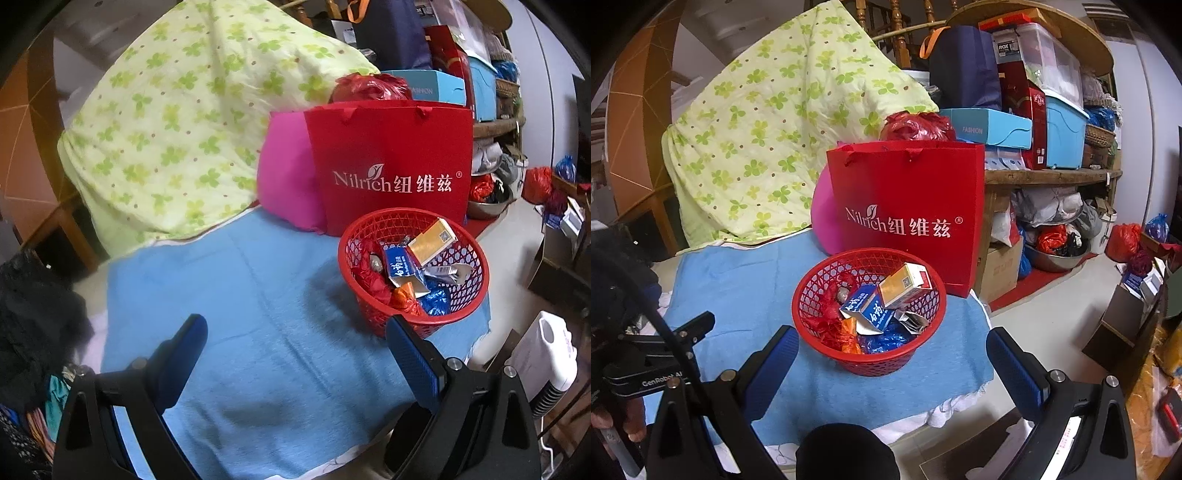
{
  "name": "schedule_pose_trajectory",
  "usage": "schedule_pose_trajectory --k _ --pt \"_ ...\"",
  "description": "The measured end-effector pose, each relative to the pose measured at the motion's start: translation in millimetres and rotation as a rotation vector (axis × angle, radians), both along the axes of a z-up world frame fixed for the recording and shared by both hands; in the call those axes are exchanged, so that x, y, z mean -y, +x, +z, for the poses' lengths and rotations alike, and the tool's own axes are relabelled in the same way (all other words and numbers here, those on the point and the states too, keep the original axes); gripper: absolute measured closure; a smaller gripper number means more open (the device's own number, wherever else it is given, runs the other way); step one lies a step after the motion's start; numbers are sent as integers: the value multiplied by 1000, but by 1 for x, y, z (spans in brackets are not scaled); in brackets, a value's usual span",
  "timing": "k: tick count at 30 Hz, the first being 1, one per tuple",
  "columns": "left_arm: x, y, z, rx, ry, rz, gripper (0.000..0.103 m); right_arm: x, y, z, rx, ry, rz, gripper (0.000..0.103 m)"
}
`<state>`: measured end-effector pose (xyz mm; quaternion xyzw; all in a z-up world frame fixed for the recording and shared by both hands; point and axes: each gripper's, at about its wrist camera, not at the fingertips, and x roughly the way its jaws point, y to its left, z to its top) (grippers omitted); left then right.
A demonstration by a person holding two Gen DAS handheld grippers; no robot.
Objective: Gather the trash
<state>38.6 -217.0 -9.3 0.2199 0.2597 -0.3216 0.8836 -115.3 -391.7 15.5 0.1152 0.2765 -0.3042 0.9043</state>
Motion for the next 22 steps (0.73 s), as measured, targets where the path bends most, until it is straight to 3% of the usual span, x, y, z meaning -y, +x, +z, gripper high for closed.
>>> schedule_pose_trajectory --k 12,22 --pt "-6 3 -4 9 -41 0 6 11 8 -17 15 0 -75 0" --pt "-16 27 -7 10 -132 -2 6 12 39 -17 -28 -69 -45 0"
